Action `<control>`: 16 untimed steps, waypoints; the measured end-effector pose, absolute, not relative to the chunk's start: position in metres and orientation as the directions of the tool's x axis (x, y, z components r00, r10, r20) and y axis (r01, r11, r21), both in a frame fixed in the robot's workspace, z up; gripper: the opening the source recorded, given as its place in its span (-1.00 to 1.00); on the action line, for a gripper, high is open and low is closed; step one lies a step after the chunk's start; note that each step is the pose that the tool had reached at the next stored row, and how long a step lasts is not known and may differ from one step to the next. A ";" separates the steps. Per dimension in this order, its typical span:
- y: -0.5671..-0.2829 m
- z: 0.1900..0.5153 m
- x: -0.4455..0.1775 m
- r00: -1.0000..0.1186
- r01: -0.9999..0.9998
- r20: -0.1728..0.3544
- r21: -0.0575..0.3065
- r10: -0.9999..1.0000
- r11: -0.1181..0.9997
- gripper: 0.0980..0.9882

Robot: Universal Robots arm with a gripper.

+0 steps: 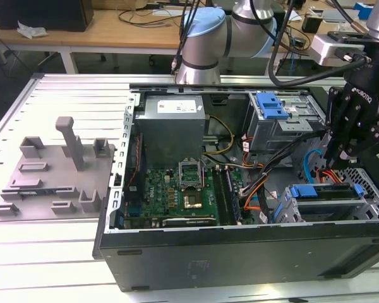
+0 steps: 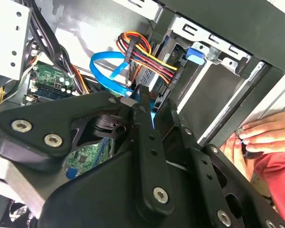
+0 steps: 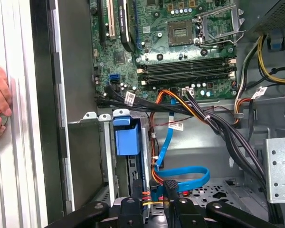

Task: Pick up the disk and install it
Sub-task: 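Insert the second disk wire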

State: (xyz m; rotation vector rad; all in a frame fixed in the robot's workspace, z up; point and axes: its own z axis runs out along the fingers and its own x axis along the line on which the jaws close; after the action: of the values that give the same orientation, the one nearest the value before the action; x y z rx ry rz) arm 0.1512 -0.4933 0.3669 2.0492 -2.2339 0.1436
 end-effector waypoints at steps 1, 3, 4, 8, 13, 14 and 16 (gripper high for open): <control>-0.493 0.367 0.151 -0.090 -0.996 0.142 0.003 -0.986 0.091 -0.52; -0.493 0.367 0.151 -0.101 -0.995 0.142 0.003 -0.985 0.102 -0.54; -0.493 0.367 0.150 -0.108 -0.994 0.142 0.003 -0.984 0.109 -0.70; -0.493 0.367 0.150 -0.136 -0.990 0.140 0.006 -0.981 0.138 -0.86; -0.495 0.367 0.151 -0.139 -0.990 0.139 0.008 -0.981 0.141 -0.86; -0.497 0.367 0.151 -0.138 -0.990 0.139 0.008 -0.981 0.141 -0.86; -0.500 0.367 0.150 -0.138 -0.990 0.139 0.008 -0.981 0.140 -0.86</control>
State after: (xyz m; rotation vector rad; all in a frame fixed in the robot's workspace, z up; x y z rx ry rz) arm 0.1505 -0.4998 0.3667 1.9862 -2.2867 0.1297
